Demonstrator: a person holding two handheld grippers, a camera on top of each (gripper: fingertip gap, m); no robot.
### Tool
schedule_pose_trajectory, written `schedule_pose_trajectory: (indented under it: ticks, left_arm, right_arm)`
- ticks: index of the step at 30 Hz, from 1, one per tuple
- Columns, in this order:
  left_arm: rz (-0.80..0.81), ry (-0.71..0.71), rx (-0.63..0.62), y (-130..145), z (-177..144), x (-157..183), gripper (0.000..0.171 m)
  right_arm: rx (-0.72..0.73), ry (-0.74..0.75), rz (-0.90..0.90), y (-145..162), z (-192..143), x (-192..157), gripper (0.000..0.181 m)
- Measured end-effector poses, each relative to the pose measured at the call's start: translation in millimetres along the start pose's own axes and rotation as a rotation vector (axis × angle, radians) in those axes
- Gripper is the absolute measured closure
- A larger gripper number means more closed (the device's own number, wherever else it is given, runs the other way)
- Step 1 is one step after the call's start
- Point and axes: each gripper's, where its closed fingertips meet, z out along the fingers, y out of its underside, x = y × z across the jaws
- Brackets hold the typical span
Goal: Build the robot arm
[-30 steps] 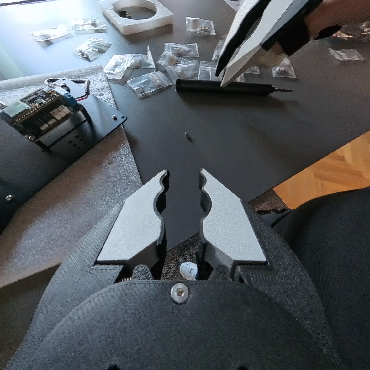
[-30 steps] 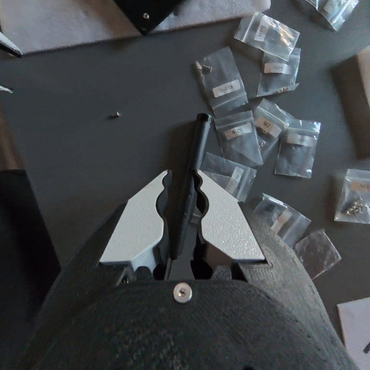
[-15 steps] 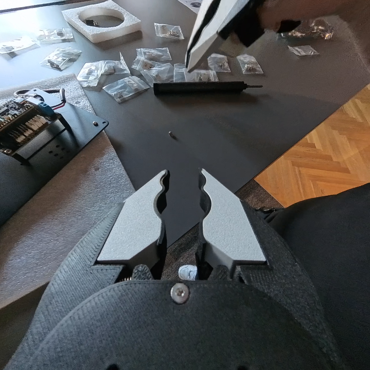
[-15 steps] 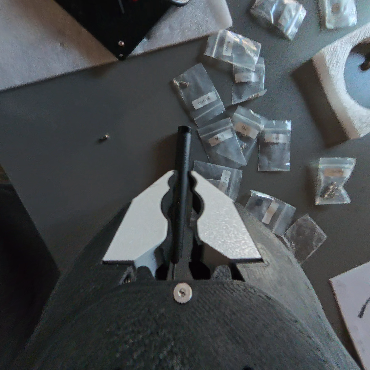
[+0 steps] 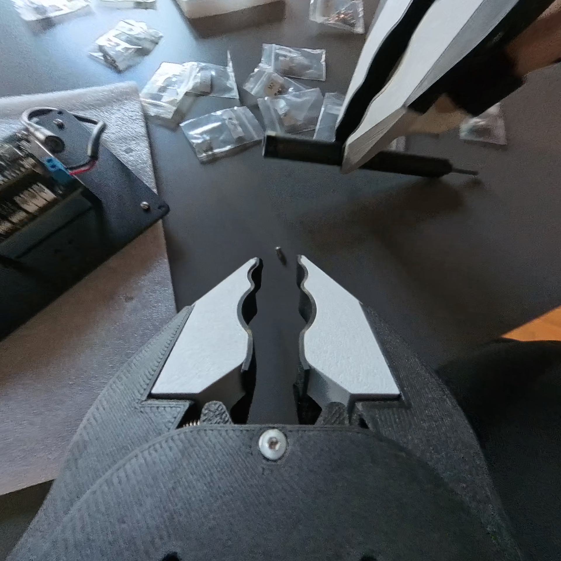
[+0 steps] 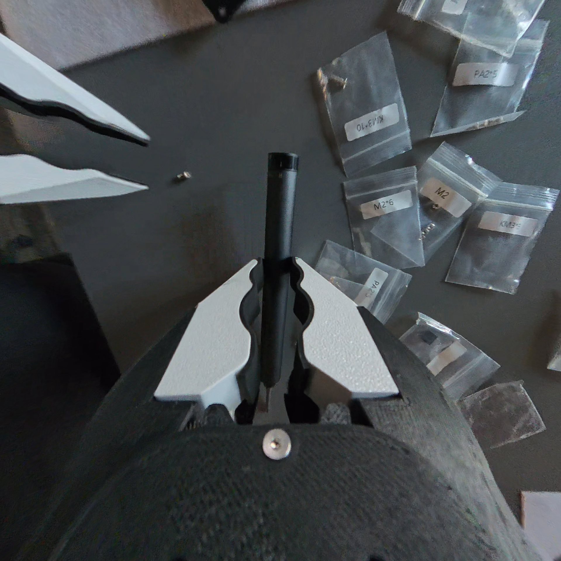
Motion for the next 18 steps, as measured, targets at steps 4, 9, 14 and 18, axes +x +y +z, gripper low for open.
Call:
schedule_pose_trajectory:
  ticks: [4,9,14,18]
  left_arm:
    - [0.028,-0.085,-0.096,6,14,1,0.152]
    - [0.032,-0.147,-0.135,6,23,2,0.159]
    - [0.095,-0.211,-0.164,6,25,-1,0.17]
    - [0.13,-0.207,-0.119,3,27,-1,0.171]
  right_arm:
    - [0.182,-0.116,0.03,-19,-33,6,0.166]
    - [0.419,-0.224,0.026,-47,-77,12,0.165]
    - [0.617,-0.249,-0.012,-79,-111,24,0.165]
    - [0.783,-0.328,0.007,-107,-137,30,0.166]
